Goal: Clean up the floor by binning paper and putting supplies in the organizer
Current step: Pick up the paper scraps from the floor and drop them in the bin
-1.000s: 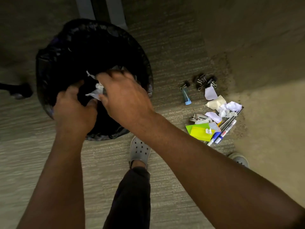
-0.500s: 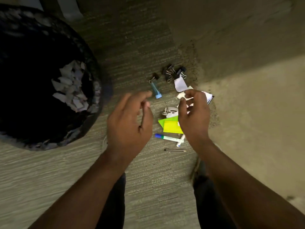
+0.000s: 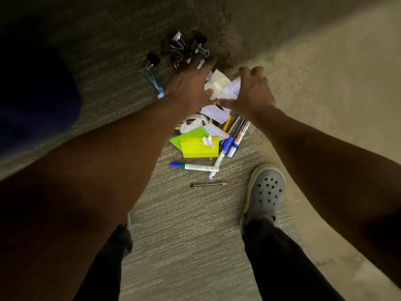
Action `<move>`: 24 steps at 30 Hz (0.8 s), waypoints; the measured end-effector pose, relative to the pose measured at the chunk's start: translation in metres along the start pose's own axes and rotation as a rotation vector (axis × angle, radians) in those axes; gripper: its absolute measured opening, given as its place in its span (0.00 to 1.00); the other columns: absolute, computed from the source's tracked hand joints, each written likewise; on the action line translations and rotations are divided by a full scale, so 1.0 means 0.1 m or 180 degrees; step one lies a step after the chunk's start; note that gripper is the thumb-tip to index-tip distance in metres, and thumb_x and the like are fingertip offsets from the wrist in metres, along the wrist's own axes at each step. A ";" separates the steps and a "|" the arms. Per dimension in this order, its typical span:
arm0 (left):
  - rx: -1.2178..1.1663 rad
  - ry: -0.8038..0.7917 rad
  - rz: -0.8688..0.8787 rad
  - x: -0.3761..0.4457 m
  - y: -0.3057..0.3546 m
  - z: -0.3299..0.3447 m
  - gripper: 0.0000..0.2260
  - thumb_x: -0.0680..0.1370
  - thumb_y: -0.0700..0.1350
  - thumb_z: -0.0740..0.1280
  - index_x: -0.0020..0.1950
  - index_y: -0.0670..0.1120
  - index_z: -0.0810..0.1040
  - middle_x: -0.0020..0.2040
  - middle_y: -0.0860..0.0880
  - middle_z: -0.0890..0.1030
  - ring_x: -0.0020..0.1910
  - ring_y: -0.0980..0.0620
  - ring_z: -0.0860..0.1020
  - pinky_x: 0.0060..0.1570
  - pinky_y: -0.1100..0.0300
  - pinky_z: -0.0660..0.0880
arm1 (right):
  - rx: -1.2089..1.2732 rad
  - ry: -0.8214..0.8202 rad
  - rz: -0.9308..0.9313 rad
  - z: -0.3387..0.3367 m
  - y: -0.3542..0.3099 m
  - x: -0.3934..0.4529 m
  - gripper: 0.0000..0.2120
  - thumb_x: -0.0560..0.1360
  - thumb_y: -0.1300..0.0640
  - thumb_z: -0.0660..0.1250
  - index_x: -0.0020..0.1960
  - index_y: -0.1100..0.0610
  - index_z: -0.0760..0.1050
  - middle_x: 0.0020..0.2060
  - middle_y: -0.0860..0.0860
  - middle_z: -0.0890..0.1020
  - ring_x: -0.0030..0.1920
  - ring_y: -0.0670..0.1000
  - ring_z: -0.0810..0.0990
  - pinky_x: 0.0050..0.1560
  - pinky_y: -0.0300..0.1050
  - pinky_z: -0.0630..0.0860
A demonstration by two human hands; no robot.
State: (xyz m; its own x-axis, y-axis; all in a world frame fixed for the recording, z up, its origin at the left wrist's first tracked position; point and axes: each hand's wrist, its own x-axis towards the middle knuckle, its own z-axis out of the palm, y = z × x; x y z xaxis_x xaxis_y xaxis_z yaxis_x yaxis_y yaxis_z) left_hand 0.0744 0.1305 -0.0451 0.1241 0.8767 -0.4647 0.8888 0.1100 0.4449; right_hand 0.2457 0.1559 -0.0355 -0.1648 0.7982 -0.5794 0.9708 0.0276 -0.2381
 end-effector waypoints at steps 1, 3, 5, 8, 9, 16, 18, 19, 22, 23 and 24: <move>0.0102 -0.0092 0.0048 0.06 0.02 0.06 0.33 0.75 0.51 0.70 0.77 0.52 0.60 0.78 0.43 0.58 0.71 0.39 0.68 0.68 0.49 0.69 | -0.0152 -0.0031 -0.0030 0.04 -0.03 0.01 0.41 0.64 0.38 0.76 0.68 0.58 0.65 0.65 0.60 0.66 0.61 0.62 0.72 0.56 0.53 0.74; 0.0222 -0.0208 0.0020 0.14 0.06 0.13 0.33 0.75 0.53 0.70 0.77 0.54 0.60 0.78 0.42 0.55 0.70 0.38 0.69 0.67 0.47 0.70 | -0.0266 -0.0076 -0.0061 0.12 -0.08 -0.01 0.37 0.67 0.43 0.76 0.67 0.58 0.64 0.66 0.60 0.64 0.62 0.62 0.72 0.55 0.53 0.75; 0.0217 -0.0172 0.0008 0.17 0.09 0.16 0.28 0.75 0.52 0.71 0.72 0.52 0.65 0.76 0.41 0.58 0.67 0.37 0.71 0.65 0.46 0.71 | -0.0051 -0.0034 -0.0068 0.19 -0.10 -0.05 0.31 0.70 0.51 0.75 0.66 0.57 0.64 0.66 0.60 0.63 0.61 0.61 0.73 0.53 0.52 0.77; 0.0236 0.0042 0.0056 0.17 0.13 0.14 0.19 0.74 0.48 0.72 0.61 0.45 0.72 0.71 0.40 0.65 0.60 0.37 0.75 0.59 0.47 0.74 | 0.0075 0.0090 -0.0131 0.24 -0.06 -0.11 0.23 0.72 0.60 0.72 0.65 0.58 0.68 0.64 0.60 0.66 0.54 0.60 0.77 0.48 0.48 0.76; 0.0191 0.0097 0.0022 0.18 0.14 0.13 0.17 0.74 0.46 0.72 0.60 0.44 0.73 0.69 0.40 0.68 0.59 0.37 0.76 0.58 0.48 0.73 | 0.0127 0.0136 -0.0151 0.25 -0.03 -0.13 0.21 0.73 0.63 0.70 0.63 0.59 0.69 0.62 0.60 0.67 0.51 0.60 0.78 0.46 0.48 0.75; -0.0623 0.0688 -0.0179 -0.04 0.13 -0.01 0.05 0.75 0.36 0.67 0.49 0.38 0.77 0.47 0.40 0.80 0.45 0.45 0.76 0.41 0.66 0.60 | 0.0686 0.0428 0.0238 -0.01 0.21 -0.22 0.12 0.71 0.59 0.68 0.54 0.59 0.78 0.48 0.58 0.82 0.46 0.58 0.79 0.45 0.43 0.69; -0.1049 0.1104 -0.0438 -0.21 0.15 -0.12 0.02 0.74 0.35 0.66 0.46 0.38 0.76 0.40 0.45 0.76 0.40 0.51 0.72 0.38 0.68 0.59 | 0.0948 0.0447 0.0469 -0.13 0.25 -0.27 0.07 0.71 0.57 0.69 0.49 0.56 0.78 0.40 0.52 0.81 0.39 0.52 0.77 0.39 0.39 0.65; -0.1208 0.1276 -0.0597 -0.30 0.16 -0.19 0.02 0.74 0.35 0.66 0.46 0.38 0.75 0.40 0.47 0.74 0.40 0.52 0.71 0.38 0.68 0.59 | 0.1051 0.0472 0.0551 -0.19 0.25 -0.30 0.06 0.71 0.56 0.69 0.48 0.55 0.79 0.39 0.49 0.80 0.38 0.50 0.77 0.38 0.38 0.65; -0.1523 0.1465 -0.0911 -0.63 0.19 -0.41 0.08 0.76 0.34 0.63 0.55 0.39 0.75 0.48 0.46 0.76 0.47 0.50 0.74 0.44 0.66 0.63 | 0.1469 0.0475 0.0783 -0.37 0.20 -0.44 0.07 0.73 0.57 0.69 0.50 0.57 0.80 0.41 0.50 0.83 0.41 0.50 0.81 0.41 0.41 0.74; -0.1579 0.1482 -0.0931 -0.75 0.21 -0.50 0.12 0.76 0.33 0.62 0.59 0.38 0.74 0.53 0.44 0.77 0.52 0.48 0.75 0.48 0.66 0.65 | 0.1731 0.0435 0.0856 -0.43 0.15 -0.49 0.07 0.74 0.57 0.69 0.50 0.57 0.80 0.43 0.51 0.83 0.42 0.48 0.82 0.43 0.42 0.78; -0.1580 0.1520 -0.0947 -0.89 0.23 -0.60 0.15 0.76 0.33 0.61 0.62 0.39 0.74 0.57 0.42 0.77 0.56 0.48 0.74 0.51 0.68 0.65 | 0.2056 0.0401 0.0899 -0.51 0.06 -0.56 0.05 0.75 0.58 0.69 0.50 0.57 0.80 0.44 0.53 0.84 0.41 0.46 0.83 0.42 0.41 0.79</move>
State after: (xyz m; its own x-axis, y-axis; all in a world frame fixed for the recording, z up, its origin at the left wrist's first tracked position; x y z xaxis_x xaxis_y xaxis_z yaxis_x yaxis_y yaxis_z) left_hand 0.0572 0.0834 0.0521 -0.3957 0.8725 -0.2868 0.5375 0.4732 0.6980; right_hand 0.2696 0.1421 0.0349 0.1367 0.7869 -0.6018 0.6699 -0.5210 -0.5290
